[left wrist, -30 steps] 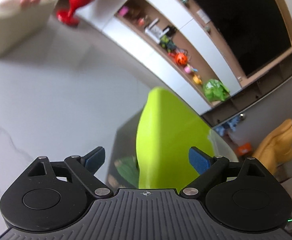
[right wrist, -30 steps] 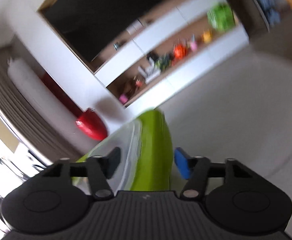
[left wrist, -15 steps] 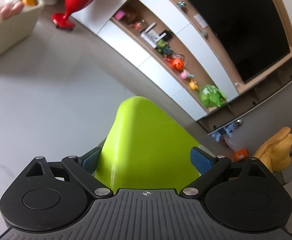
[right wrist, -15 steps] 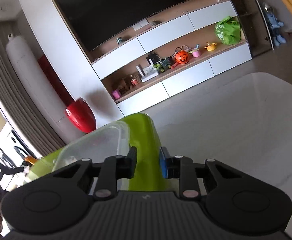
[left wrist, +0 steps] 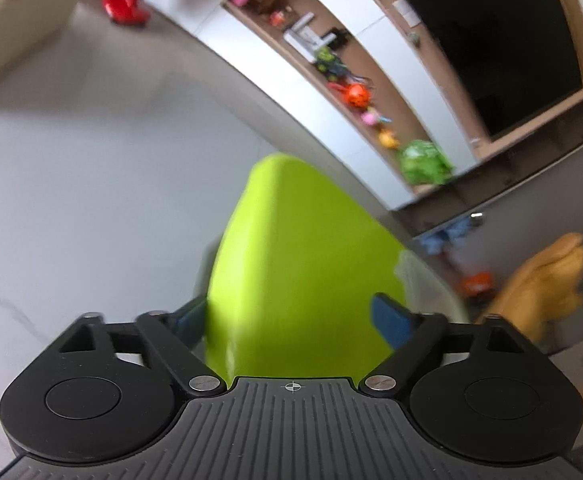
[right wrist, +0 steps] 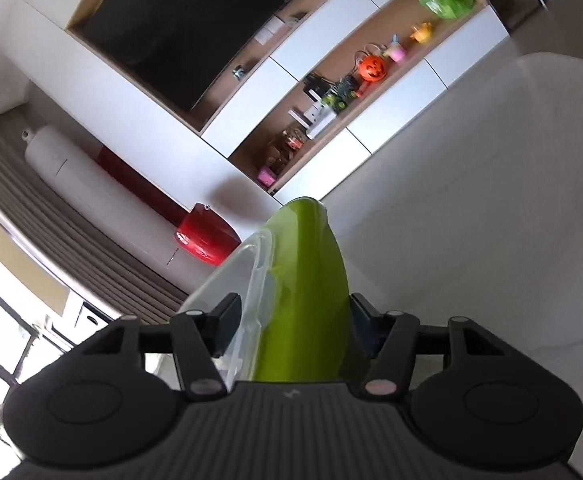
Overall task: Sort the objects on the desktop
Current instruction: 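Hold the lid edges with both grippers and move it over the bin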
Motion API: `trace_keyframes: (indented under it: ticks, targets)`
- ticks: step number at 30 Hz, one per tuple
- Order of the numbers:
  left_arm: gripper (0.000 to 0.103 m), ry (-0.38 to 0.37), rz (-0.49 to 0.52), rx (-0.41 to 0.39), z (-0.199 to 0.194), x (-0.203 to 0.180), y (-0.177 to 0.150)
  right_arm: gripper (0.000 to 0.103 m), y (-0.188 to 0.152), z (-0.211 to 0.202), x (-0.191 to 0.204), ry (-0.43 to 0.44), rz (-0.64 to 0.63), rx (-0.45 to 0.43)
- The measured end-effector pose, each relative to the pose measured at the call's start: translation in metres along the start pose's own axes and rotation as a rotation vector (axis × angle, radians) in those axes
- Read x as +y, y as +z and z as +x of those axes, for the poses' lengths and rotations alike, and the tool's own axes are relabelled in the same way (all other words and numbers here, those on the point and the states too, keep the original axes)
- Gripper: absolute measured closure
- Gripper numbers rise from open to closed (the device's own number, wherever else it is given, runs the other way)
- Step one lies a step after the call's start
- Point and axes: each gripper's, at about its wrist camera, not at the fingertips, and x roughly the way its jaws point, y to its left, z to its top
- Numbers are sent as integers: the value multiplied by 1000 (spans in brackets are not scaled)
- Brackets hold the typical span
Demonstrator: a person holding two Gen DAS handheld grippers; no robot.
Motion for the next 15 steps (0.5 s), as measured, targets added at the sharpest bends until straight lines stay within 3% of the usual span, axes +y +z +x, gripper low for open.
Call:
trace_keyframes:
  ticks: [3, 6, 10, 11, 15]
  targets:
    - [21, 59, 40, -39, -1, -12, 9, 42, 3, 1, 13, -12, -26, -5]
    - [17, 54, 39, -82, -7, -12, 13, 42, 8, 7, 21, -11, -46, 3]
    - [10, 80, 33, -66, -4, -2, 10, 37, 7, 22, 29, -77, -143, 34]
    - [10, 79, 18, -58, -4, 2, 9, 32, 5, 21, 32, -86, -180, 18]
    - [9, 44, -23, -31, -8, 14, 7, 31, 1, 5, 36, -86, -203, -50]
